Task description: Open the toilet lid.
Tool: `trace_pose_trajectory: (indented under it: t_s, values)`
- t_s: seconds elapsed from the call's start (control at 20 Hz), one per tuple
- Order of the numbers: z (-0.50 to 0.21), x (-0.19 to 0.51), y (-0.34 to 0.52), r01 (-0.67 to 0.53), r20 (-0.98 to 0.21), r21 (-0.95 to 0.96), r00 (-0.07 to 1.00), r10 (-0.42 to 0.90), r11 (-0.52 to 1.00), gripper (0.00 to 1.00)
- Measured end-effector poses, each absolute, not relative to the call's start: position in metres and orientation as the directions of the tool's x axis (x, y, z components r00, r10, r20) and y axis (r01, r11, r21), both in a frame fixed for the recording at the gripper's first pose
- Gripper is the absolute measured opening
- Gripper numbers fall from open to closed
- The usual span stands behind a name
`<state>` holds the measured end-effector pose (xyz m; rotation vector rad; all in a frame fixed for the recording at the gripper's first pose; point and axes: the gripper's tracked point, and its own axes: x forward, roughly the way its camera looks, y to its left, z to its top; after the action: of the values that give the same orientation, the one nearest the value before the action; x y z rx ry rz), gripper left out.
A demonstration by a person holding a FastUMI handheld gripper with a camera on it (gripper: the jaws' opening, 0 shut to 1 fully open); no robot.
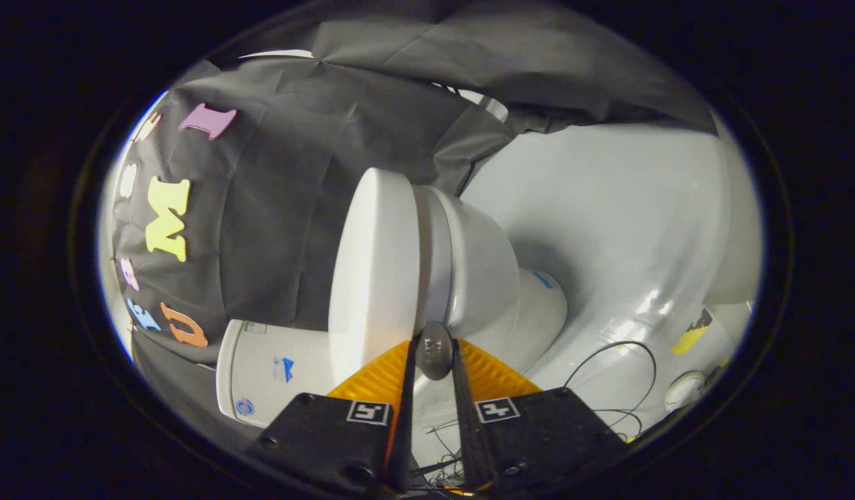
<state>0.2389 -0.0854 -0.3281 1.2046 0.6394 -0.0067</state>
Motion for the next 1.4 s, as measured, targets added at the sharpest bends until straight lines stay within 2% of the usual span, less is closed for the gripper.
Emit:
trace_pose_trajectory:
  t_s: [0.1,0.35,0.65,1.2,1.4]
  values:
    - [-0.326,0.239,-0.087,0.340,-0.459,0.867,0.829,0.319,0.365,0.21]
    - [-0.323,0.238,-0.087,0.362,-0.461,0.878,0.819,0.343,0.314,0.10]
    - [-0.316,0.238,-0.084,0.395,-0.474,0.877,0.802,0.364,0.272,0.08]
    - [-0.305,0.235,-0.091,0.344,-0.470,0.861,0.820,0.326,0.375,0.05]
    - [-0.291,0.242,-0.079,0.338,-0.460,0.867,0.827,0.324,0.367,0.04]
